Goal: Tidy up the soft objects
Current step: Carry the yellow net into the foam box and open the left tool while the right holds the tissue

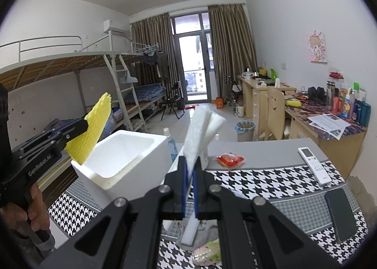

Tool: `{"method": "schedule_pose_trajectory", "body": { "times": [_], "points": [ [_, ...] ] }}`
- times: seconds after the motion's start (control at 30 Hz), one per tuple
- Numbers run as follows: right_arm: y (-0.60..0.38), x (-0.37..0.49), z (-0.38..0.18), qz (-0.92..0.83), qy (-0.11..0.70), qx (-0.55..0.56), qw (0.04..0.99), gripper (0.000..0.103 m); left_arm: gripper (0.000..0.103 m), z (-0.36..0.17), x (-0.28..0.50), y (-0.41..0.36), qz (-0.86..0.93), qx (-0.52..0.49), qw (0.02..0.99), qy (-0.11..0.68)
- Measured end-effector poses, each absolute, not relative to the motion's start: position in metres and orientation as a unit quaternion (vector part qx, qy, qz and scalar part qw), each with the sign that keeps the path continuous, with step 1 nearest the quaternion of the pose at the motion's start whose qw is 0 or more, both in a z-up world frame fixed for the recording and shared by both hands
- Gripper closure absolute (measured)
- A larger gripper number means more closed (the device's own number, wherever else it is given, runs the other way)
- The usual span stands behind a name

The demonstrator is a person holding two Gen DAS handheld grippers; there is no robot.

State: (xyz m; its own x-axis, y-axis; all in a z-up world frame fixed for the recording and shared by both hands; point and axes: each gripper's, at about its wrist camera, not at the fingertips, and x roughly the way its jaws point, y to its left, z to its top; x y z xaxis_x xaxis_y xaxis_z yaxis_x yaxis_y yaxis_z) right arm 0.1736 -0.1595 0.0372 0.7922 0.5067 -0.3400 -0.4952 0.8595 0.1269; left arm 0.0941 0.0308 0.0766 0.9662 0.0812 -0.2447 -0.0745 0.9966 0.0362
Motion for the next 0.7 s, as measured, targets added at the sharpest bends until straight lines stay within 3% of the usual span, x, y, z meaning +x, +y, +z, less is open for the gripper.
{"method": "schedule_pose_trajectory", "body": {
  "times": [0.7],
  "points": [
    [-0.143,0.183,0.035,0.280,0.190,0.007,0.941,0.096,0.093,0.058,0.125,0.059,0.075,-0.004,0.983,0.167]
  ]
}}
